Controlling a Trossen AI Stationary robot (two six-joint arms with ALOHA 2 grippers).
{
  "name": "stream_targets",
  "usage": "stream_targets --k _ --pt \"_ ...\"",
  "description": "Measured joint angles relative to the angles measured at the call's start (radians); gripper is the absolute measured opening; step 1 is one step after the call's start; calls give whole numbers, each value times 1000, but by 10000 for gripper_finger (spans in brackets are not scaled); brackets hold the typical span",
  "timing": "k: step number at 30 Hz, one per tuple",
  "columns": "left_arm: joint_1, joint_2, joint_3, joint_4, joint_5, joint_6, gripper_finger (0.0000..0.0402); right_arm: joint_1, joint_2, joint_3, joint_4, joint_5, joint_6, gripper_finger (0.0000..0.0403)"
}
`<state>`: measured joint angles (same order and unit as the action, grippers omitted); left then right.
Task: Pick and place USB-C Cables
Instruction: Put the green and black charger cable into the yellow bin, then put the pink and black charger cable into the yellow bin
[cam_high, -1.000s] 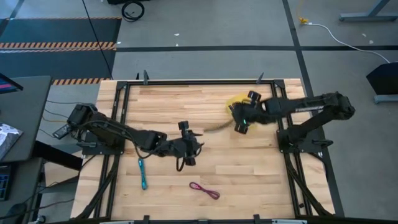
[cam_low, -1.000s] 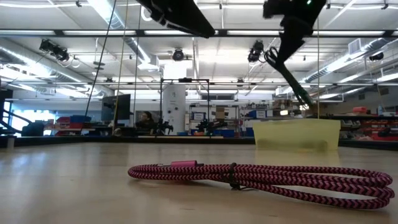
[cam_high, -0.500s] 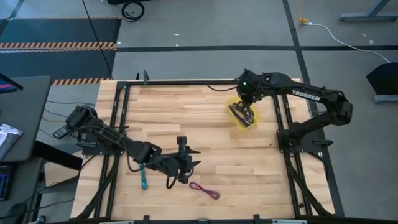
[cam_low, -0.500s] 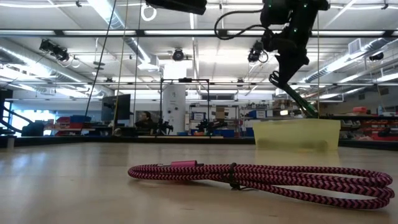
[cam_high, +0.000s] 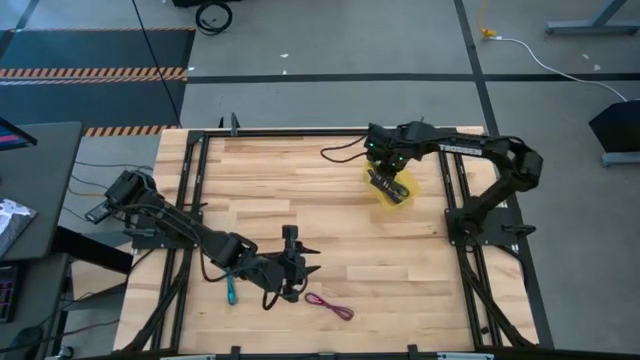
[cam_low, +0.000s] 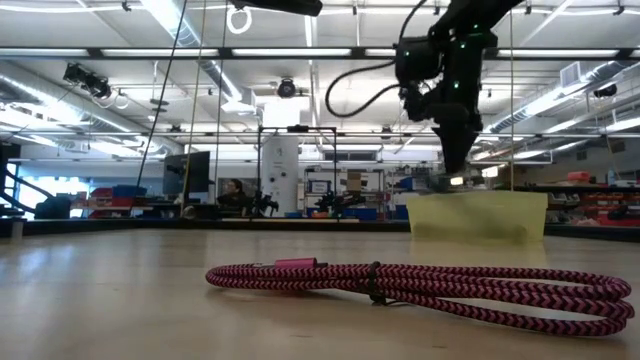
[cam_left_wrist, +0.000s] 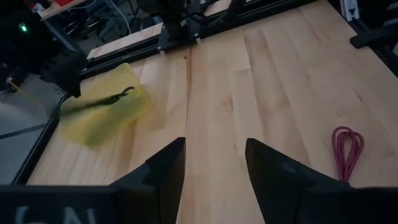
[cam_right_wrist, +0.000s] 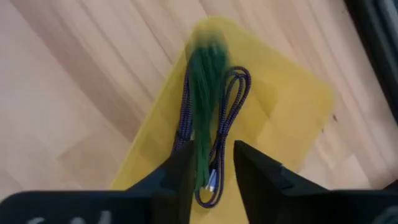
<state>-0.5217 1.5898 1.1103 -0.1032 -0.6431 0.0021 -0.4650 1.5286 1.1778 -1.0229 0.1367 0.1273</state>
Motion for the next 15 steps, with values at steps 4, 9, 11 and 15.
stream_targets --k 4,9,11,15 --pt "0 0 0 -9 1 -24 176 -2 39 0 3 2 -5 152" --pt "0 0 0 -40 0 -46 176 -3 34 0 5 30 -10 171" --pt "0 0 0 -58 0 -53 176 -2 12 0 -1 49 -15 172" --pt "0 0 0 -108 0 -85 176 11 -57 0 -6 39 8 169"
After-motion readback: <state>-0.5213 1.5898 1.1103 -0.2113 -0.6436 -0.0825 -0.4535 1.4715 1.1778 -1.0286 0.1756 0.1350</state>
